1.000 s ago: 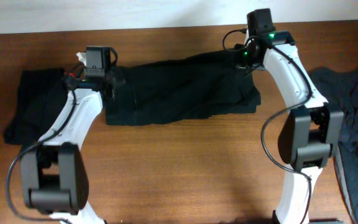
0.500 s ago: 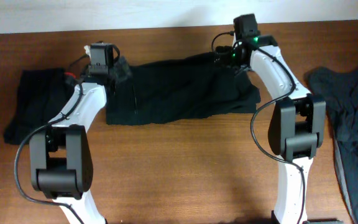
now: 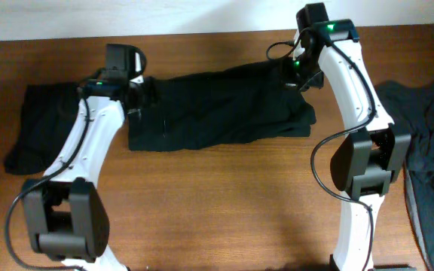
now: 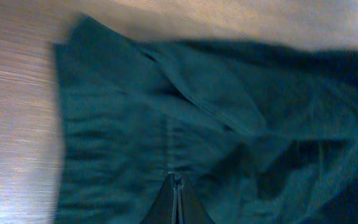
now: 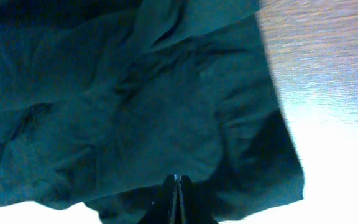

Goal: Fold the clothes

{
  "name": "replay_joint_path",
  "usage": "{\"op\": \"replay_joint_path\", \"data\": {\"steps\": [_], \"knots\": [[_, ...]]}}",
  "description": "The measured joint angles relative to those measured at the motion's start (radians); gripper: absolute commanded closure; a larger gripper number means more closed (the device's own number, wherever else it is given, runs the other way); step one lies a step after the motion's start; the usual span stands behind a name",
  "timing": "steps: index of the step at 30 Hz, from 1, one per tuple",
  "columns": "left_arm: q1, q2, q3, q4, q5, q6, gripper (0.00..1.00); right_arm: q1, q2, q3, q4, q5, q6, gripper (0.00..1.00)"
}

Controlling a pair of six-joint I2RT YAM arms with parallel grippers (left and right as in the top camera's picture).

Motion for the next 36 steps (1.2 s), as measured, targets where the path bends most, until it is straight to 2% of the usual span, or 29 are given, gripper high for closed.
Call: {"op": "replay_joint_path", "data": {"steps": [7, 22, 32, 33, 35, 36], "knots": [[-0.073, 0.098, 0.0, 0.004, 0.027, 0.0, 0.99, 0.054, 0.005, -0.049, 0.028, -0.055, -0.001, 0.96], [-0.067, 0.179, 0.0, 0.0, -0.005, -0.006, 0.99, 0.161, 0.118, -0.05, 0.145, -0.066, -0.003, 0.96], [-0.066, 0.257, 0.0, 0.035, -0.06, -0.032, 0.99, 0.188, 0.188, -0.056, 0.336, -0.066, -0.004, 0.96], [-0.067, 0.264, 0.0, 0.038, -0.061, -0.032, 1.0, 0.188, 0.188, -0.056, 0.365, -0.065, -0.004, 0.94], [-0.066, 0.27, 0.0, 0.043, -0.062, -0.034, 1.0, 0.188, 0.188, -0.057, 0.431, -0.063, 0.002, 0.8], [-0.066, 0.27, 0.0, 0.043, -0.062, -0.035, 1.0, 0.188, 0.188, -0.057, 0.463, -0.061, 0.0, 0.77]]}}
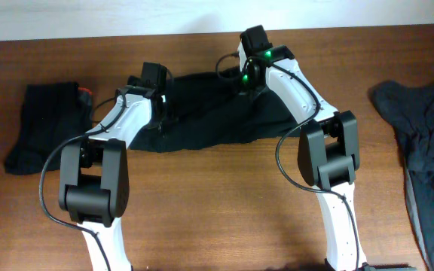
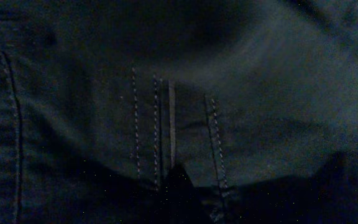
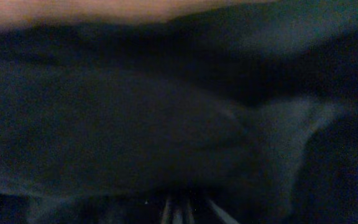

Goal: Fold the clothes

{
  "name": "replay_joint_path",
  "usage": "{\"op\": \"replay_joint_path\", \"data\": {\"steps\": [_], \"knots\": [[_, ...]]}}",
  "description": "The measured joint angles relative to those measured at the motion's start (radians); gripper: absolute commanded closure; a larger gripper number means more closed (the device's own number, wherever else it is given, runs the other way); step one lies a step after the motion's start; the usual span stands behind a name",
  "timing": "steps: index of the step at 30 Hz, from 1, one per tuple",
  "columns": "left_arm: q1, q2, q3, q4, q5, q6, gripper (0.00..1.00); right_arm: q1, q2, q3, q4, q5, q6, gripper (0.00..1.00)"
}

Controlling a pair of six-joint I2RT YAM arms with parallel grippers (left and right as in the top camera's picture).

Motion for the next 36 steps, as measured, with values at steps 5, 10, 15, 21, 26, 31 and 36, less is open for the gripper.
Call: {"op": "replay_joint_path", "data": {"steps": [5, 10, 15, 21, 26, 31, 36], "knots": [[0.0, 0.0, 0.0, 0.008, -0.003, 0.0, 0.99, 0.0, 0.0, 0.0, 0.126, 0.001, -0.005, 0.59], [0.0, 0.0, 0.002, 0.012, -0.006, 0.001, 0.99, -0.004, 0.0, 0.001, 0.121, 0.007, -0.007, 0.58], [0.0, 0.004, 0.084, -0.01, -0.006, 0.015, 1.0, -0.031, -0.001, 0.046, -0.05, 0.002, -0.009, 0.73], [0.0, 0.004, 0.198, 0.016, 0.036, 0.023, 0.99, -0.093, -0.036, 0.108, -0.272, -0.008, -0.013, 0.93], [-0.003, 0.008, 0.198, 0.011, 0.125, 0.024, 1.0, -0.119, -0.068, 0.113, -0.409, -0.013, -0.006, 0.96], [-0.037, 0.034, 0.198, 0.014, 0.175, 0.024, 0.99, -0.111, -0.068, 0.087, -0.477, -0.02, -0.006, 0.96], [-0.097, 0.076, 0.198, 0.053, 0.193, 0.024, 0.99, -0.111, -0.068, 0.006, -0.531, -0.023, -0.007, 0.96]]}}
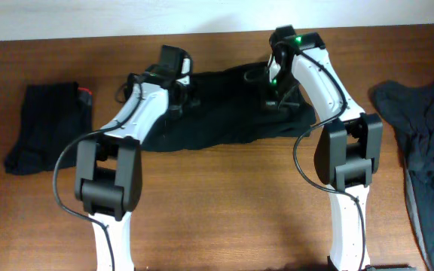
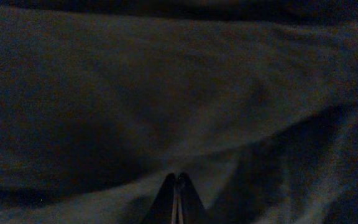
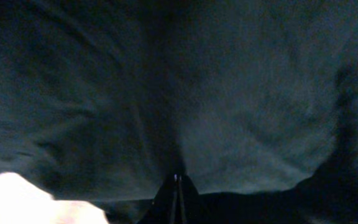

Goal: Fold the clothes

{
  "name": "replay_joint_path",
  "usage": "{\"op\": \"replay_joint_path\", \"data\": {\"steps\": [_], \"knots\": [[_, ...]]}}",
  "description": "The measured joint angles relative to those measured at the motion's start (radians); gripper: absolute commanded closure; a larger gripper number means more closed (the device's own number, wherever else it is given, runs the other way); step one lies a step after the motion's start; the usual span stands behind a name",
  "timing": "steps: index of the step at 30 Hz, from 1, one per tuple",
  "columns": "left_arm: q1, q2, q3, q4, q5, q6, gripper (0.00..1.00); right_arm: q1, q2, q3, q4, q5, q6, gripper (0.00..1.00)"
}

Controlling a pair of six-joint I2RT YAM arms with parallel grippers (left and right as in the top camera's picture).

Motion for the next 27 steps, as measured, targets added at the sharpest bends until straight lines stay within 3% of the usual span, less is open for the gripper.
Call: {"op": "replay_joint_path", "data": {"steps": [12, 20, 27], "knots": [[-0.038, 0.01, 0.0, 0.131, -0.005, 0.0, 0.99, -0.002, -0.025, -0.29, 0.134, -0.008, 0.0, 0.96], [-0.038, 0.093, 0.0, 0.214, -0.008, 0.0, 0.99, -0.003, -0.042, -0.319, 0.155, -0.008, 0.001, 0.96], [-0.031, 0.113, -0.001, 0.419, -0.044, 0.002, 0.99, -0.003, -0.051, -0.335, 0.173, -0.008, 0.0, 0.96]]}}
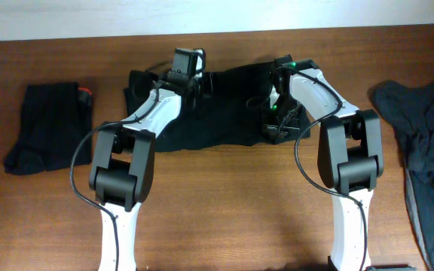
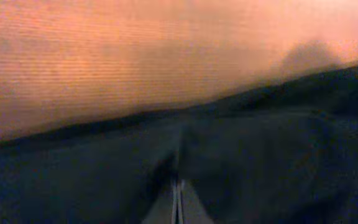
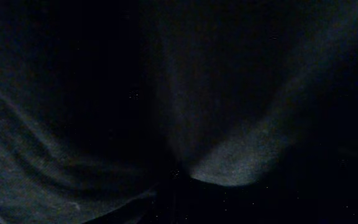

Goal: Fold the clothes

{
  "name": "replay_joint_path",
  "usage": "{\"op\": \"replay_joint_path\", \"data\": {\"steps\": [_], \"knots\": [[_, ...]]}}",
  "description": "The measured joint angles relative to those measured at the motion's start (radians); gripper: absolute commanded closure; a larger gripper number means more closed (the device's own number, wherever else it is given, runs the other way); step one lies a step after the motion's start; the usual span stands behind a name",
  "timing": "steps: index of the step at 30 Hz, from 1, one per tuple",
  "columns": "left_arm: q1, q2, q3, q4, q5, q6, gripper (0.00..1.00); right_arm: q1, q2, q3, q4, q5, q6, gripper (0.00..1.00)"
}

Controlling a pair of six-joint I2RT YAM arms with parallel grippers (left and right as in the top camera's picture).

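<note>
A black garment (image 1: 224, 105) lies crumpled across the far middle of the wooden table (image 1: 217, 203). My left gripper (image 1: 196, 75) is at its far edge, left of centre. In the left wrist view its fingers (image 2: 179, 183) are pressed together with the dark cloth (image 2: 260, 162) puckered at their tip and bare wood beyond. My right gripper (image 1: 276, 113) is low on the garment's right part. The right wrist view is nearly all dark cloth (image 3: 241, 155), with creases running to the shut fingertips (image 3: 178, 174).
A folded black garment (image 1: 44, 124) with a small red spot (image 1: 85, 92) lies at the left. A heap of dark blue-grey clothes (image 1: 424, 135) hangs over the table's right edge. White wall borders the table's far edge.
My left gripper has moved right along the garment's far edge. My right gripper has moved nearer, from the far right corner to the garment's right front. A flap now sticks out at the garment's upper left.
At first the garment lay stretched wide, with my shut grippers at its left and right ends. Then both were closer together over its far part and it was narrower. After that they were further right, and now the garment is bunched shorter.
</note>
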Motion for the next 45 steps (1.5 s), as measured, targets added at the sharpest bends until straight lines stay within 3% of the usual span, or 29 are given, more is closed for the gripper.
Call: {"op": "replay_joint_path", "data": {"steps": [10, 23, 28, 37, 45], "knots": [[0.072, 0.0, 0.003, 0.03, -0.069, 0.016, 1.0, 0.0, -0.003, -0.006, 0.005, 0.0, 0.0, 0.96], [0.084, -0.164, 0.126, -0.457, -0.039, 0.043, 0.99, 0.0, -0.007, -0.011, 0.011, 0.0, 0.0, 0.96], [0.081, -0.156, 0.135, -0.554, -0.039, 0.044, 0.99, 0.0, -0.007, -0.011, 0.011, 0.0, 0.001, 0.96], [0.072, -0.032, 0.135, -0.594, -0.039, 0.044, 0.99, 0.0, -0.007, -0.011, 0.013, -0.001, 0.0, 0.96], [0.069, 0.016, 0.132, -0.475, -0.055, 0.044, 1.0, 0.0, -0.007, -0.012, 0.016, -0.003, 0.0, 0.96]]}}
